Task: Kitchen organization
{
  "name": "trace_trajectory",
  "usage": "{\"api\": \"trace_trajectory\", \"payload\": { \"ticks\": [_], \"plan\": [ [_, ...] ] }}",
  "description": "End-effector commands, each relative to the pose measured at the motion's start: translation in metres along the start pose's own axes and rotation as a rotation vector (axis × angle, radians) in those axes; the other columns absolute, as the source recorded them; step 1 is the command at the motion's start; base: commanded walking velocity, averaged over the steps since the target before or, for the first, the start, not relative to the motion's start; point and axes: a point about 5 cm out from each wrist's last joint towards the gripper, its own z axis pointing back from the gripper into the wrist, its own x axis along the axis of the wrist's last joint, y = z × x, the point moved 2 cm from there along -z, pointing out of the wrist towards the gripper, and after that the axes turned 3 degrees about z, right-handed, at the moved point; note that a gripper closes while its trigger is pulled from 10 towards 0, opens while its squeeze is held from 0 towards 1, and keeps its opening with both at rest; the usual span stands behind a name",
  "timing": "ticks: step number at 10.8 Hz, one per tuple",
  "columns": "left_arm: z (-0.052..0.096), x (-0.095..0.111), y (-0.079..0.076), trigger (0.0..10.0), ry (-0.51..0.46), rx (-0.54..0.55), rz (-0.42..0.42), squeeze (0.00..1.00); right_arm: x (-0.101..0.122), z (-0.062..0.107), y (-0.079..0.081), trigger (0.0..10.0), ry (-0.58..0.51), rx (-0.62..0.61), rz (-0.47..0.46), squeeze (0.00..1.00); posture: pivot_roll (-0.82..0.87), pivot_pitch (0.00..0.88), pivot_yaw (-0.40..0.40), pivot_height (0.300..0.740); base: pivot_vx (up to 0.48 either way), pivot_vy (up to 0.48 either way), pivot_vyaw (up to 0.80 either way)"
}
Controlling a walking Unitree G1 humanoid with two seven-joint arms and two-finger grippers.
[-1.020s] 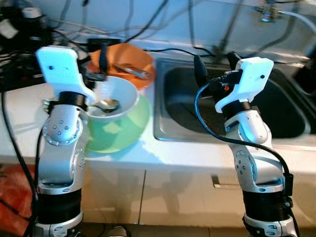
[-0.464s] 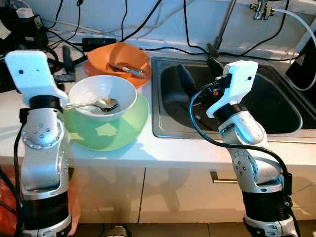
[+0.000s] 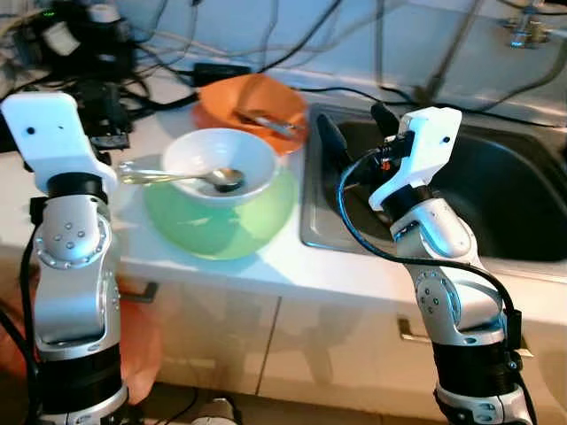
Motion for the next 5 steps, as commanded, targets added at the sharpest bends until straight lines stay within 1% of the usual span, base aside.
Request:
{"api": "trace_trajectory", "payload": {
  "ticks": [1, 3, 4, 5],
  "plan": [
    [0.001, 0.001, -0.007, 10.0, 0.004, -0.025, 0.012, 0.00, 0.003, -0.001, -0.005, 10.0, -0.010, -0.019, 0.017, 0.00, 0.09, 0.075, -0.072, 0.740, 0.000, 0.000, 0.00],
    [-0.002, 0.005, -0.006, 10.0, -0.007, -0.022, 0.019, 0.00, 0.004, -0.001, -0.006, 10.0, -0.014, -0.026, 0.024, 0.00, 0.09, 0.074, -0.071, 0.740, 0.000, 0.000, 0.00],
    [-0.004, 0.011, -0.005, 10.0, -0.028, -0.012, 0.020, 0.00, 0.004, -0.001, -0.006, 10.0, -0.017, -0.031, 0.024, 0.00, 0.09, 0.074, -0.073, 0.740, 0.000, 0.000, 0.00],
    [-0.007, 0.026, 0.000, 10.0, -0.079, 0.018, 0.009, 0.00, 0.004, -0.001, -0.007, 10.0, -0.020, -0.037, 0.023, 0.00, 0.10, 0.073, -0.075, 0.740, 0.000, 0.000, 0.00]
  ]
}}
